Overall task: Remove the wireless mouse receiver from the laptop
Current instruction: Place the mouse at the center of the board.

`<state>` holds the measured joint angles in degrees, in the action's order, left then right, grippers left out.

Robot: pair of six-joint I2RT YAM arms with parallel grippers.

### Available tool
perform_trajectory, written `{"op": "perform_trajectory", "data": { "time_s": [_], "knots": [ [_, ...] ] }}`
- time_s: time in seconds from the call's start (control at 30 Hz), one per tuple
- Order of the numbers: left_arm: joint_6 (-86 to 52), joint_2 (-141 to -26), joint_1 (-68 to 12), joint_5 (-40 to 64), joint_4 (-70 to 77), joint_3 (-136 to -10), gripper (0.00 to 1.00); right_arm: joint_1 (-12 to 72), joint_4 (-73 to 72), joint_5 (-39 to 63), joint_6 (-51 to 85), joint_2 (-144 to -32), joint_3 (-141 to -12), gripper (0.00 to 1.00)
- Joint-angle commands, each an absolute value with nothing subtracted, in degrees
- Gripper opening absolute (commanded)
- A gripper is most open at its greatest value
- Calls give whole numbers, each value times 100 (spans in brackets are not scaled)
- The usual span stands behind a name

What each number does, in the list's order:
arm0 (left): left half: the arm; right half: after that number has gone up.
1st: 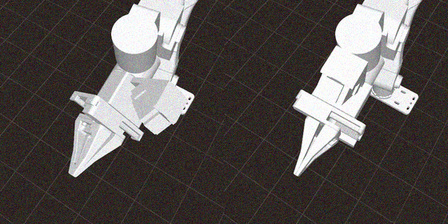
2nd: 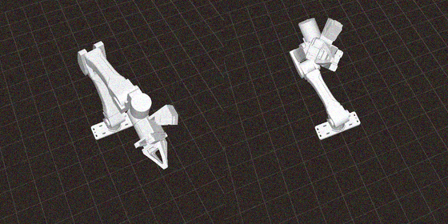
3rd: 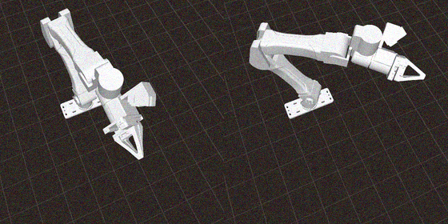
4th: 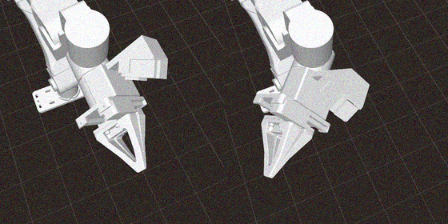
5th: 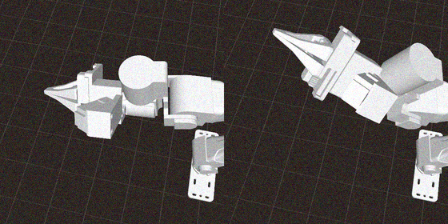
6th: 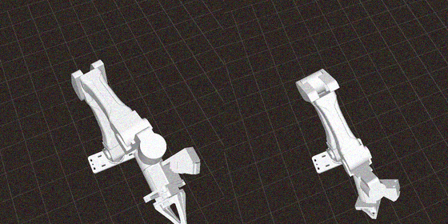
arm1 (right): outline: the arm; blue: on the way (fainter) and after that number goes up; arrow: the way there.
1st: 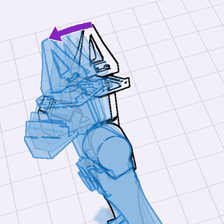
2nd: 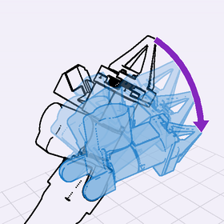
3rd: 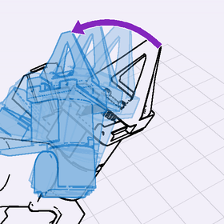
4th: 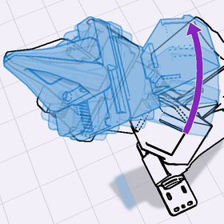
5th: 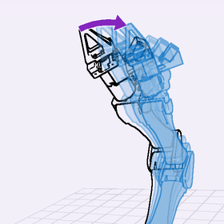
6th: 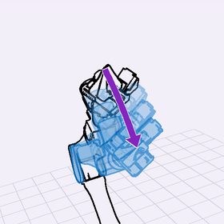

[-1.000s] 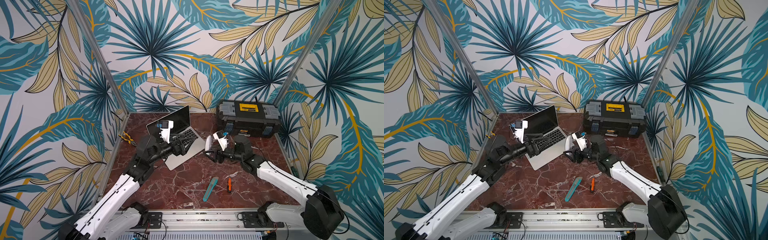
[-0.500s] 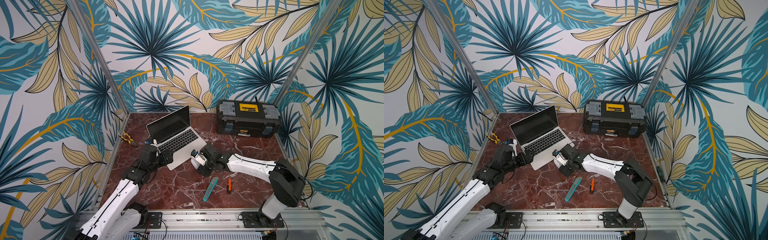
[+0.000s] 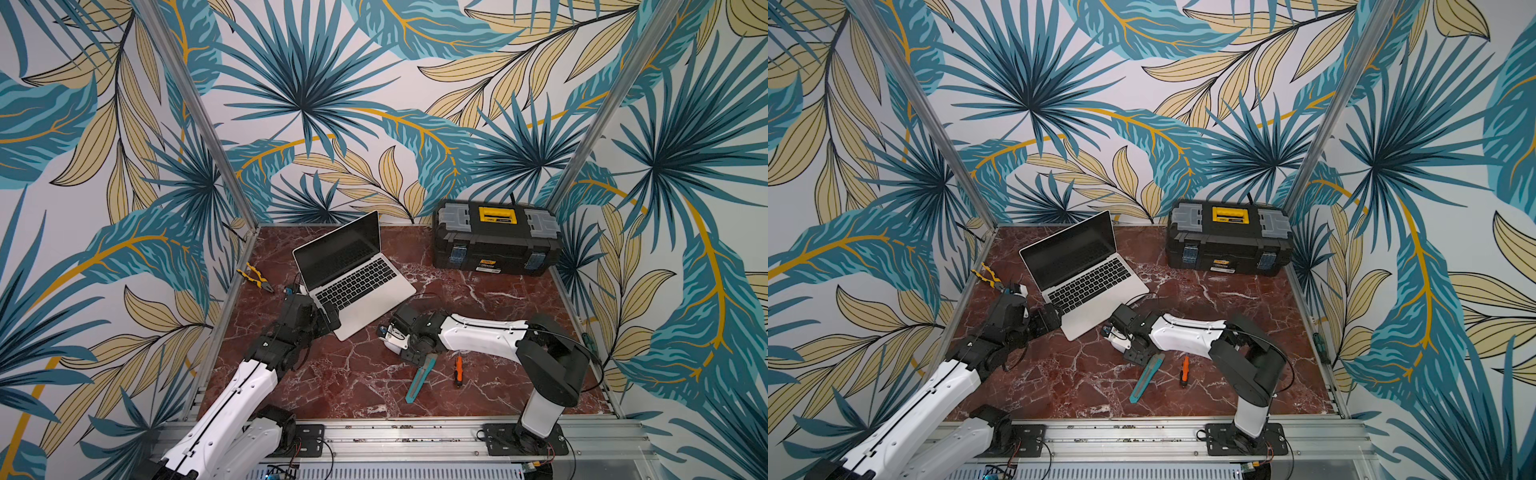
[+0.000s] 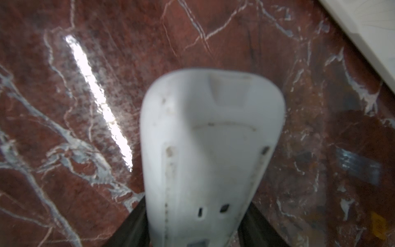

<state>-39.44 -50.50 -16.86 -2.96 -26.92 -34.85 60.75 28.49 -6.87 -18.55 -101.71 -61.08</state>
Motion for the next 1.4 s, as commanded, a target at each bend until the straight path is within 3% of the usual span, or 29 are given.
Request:
{"op": "perform_trajectory", "data": {
  "time_s": [0.0, 0.23, 0.63, 1.1, 1.37],
  "knots": [
    [-3999, -5085, -1644, -228, -2780, -3375, 100, 6120, 2971, -610, -2186, -10109, -6078, 61],
    [-3970, -5079, -1644, 36, -2637, -3199, 100, 6135, 2850, -546, -2389, -9956, -5894, 65],
    [-3980, -5311, -1645, 267, -2428, -3094, 100, 5999, 2921, -363, -2364, -9454, -5311, 58],
    [-3920, -5572, -1644, 608, -2155, -2965, 100, 5559, 2505, -643, -2927, -8082, -4154, 67],
    [-3913, -5661, -1644, 759, -2093, -2974, 100, 5519, 2428, -834, -2931, -8523, -4335, 67]
  ]
}}
